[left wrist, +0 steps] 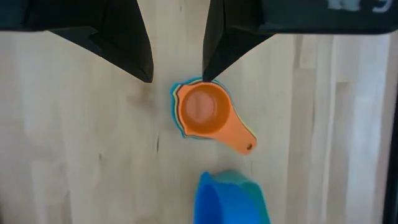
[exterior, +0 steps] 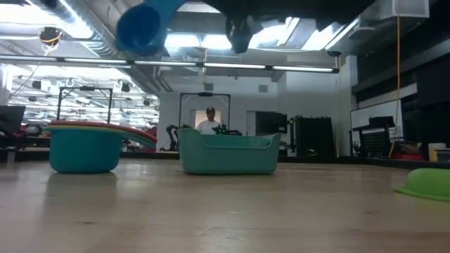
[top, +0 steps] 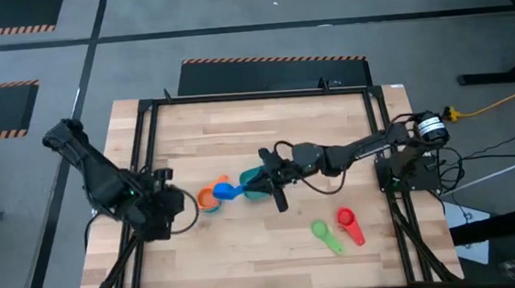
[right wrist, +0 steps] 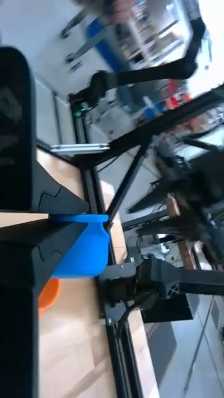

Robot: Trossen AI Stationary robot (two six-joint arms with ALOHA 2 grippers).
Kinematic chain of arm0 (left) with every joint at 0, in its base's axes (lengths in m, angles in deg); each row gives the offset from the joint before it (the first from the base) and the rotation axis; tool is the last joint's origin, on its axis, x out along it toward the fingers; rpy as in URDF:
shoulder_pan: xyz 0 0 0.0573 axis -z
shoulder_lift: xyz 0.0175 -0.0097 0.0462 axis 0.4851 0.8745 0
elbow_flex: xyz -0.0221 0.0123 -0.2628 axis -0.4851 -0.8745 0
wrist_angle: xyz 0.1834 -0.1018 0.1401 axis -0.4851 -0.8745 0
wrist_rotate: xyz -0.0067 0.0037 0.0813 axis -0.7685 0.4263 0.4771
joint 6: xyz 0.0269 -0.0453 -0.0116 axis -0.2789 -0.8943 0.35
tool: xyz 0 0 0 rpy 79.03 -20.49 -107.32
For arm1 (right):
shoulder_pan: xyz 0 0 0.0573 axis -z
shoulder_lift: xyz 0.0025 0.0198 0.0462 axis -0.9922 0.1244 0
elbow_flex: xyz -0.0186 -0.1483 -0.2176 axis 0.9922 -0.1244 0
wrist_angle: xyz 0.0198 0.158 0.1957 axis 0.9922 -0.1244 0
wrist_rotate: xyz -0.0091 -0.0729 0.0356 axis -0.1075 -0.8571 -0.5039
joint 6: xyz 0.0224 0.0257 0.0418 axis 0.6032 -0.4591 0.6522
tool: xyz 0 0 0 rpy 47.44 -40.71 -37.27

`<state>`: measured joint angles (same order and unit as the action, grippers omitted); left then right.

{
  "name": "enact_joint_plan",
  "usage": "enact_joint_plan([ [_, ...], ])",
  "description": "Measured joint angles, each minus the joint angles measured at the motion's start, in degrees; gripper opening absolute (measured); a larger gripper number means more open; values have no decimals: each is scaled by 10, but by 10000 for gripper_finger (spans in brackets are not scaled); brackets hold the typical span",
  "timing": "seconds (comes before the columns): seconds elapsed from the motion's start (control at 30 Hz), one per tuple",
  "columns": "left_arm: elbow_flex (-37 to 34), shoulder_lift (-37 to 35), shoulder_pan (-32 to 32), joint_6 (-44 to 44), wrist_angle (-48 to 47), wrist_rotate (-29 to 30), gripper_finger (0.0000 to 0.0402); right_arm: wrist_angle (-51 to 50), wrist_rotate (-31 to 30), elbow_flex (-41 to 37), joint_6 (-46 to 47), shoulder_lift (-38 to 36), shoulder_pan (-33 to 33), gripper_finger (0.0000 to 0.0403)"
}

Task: Nest measuring cups in basket
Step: Stack the blue measuring cup on top of the orange measuring cup

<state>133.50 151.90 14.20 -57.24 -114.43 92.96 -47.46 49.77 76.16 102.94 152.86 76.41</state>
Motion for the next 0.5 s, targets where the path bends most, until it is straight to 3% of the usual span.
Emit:
enact_joint_plan([
  [0.2,-94,-11,38,-33,56,17,133,71,27,14,78,56,33,8],
  [0.5,-173,-11,41,-71,75,15,133,58,118,141,183,172,64,11],
])
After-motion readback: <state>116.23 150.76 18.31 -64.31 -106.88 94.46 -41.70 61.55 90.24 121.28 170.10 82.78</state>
